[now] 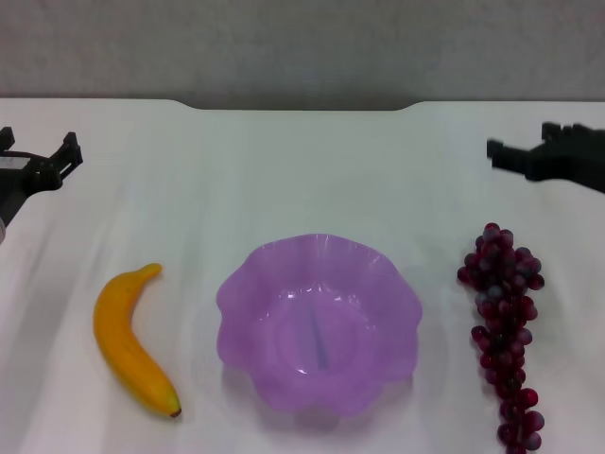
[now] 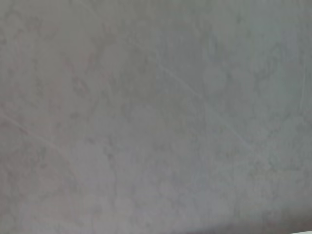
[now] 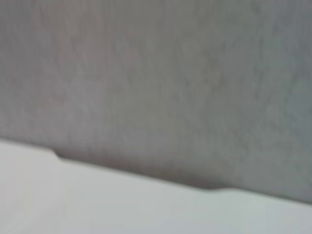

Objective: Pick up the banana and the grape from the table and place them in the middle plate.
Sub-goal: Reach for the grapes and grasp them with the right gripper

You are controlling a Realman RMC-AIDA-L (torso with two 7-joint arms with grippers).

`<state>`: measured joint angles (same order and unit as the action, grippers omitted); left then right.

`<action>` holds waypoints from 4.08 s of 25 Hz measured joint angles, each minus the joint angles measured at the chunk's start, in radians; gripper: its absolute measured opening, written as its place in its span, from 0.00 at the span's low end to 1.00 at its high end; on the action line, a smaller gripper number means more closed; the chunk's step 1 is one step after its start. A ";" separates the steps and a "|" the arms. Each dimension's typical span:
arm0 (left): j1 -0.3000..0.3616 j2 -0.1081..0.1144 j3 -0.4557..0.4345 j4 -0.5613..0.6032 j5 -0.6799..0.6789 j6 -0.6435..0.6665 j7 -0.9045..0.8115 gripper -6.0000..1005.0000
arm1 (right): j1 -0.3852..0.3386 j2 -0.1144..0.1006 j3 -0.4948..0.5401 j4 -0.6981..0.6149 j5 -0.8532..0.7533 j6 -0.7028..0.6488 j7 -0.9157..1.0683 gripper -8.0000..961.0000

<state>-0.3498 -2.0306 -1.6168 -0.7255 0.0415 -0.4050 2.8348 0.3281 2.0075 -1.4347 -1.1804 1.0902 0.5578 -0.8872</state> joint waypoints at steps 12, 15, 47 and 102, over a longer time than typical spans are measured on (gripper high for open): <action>-0.013 0.000 0.015 0.002 0.000 0.019 0.000 0.88 | 0.018 0.002 -0.102 0.000 -0.265 0.138 0.224 0.92; -0.017 0.000 0.015 0.006 0.000 0.026 0.000 0.88 | 0.012 0.003 -0.136 -0.012 -0.260 0.157 0.234 0.92; -0.014 0.003 0.015 0.016 0.000 0.036 0.000 0.88 | -0.190 0.003 -0.221 0.034 0.268 -0.134 -0.059 0.92; -0.017 0.003 0.017 0.012 0.000 0.037 0.000 0.87 | -0.075 0.002 -0.320 0.318 0.341 -0.228 -0.105 0.83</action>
<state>-0.3665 -2.0278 -1.5999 -0.7133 0.0414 -0.3682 2.8347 0.2534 2.0090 -1.7547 -0.8622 1.4308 0.3295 -0.9925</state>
